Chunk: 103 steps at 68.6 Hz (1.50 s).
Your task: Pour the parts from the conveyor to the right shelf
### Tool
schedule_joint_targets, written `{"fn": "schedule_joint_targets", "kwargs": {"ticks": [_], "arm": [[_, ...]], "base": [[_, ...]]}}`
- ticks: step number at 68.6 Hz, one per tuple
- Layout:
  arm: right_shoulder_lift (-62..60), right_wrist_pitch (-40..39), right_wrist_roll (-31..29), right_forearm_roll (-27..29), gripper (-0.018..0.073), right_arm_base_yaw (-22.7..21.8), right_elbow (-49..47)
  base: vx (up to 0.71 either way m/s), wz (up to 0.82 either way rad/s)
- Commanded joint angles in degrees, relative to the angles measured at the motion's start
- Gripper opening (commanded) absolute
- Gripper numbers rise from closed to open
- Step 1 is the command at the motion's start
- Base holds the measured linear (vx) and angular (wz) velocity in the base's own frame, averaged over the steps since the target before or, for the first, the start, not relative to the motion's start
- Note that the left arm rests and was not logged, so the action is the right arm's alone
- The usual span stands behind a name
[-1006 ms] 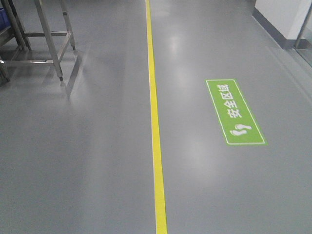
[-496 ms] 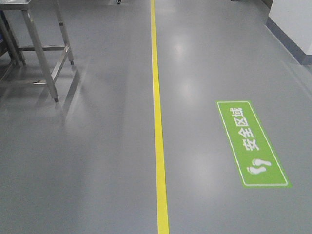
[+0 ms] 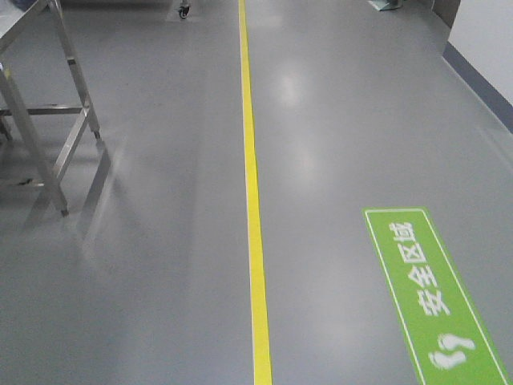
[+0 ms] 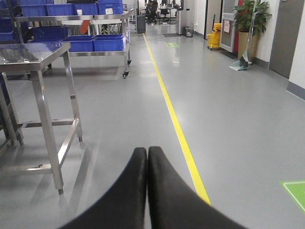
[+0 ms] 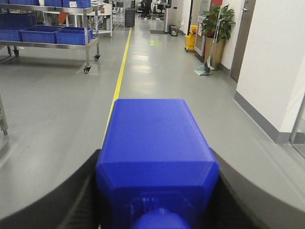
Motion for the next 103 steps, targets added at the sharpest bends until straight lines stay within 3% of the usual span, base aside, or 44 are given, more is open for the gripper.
{"fn": "schedule_joint_targets", "kwargs": {"ticks": [1, 103], "arm": [[0.87, -4.68, -0.02, -0.19, -0.0006, -0.07, -1.65], [0.87, -4.68, -0.02, -0.19, -0.0006, -0.07, -1.65]], "base": [[0.67, 0.03], [0.69, 0.02]]}}
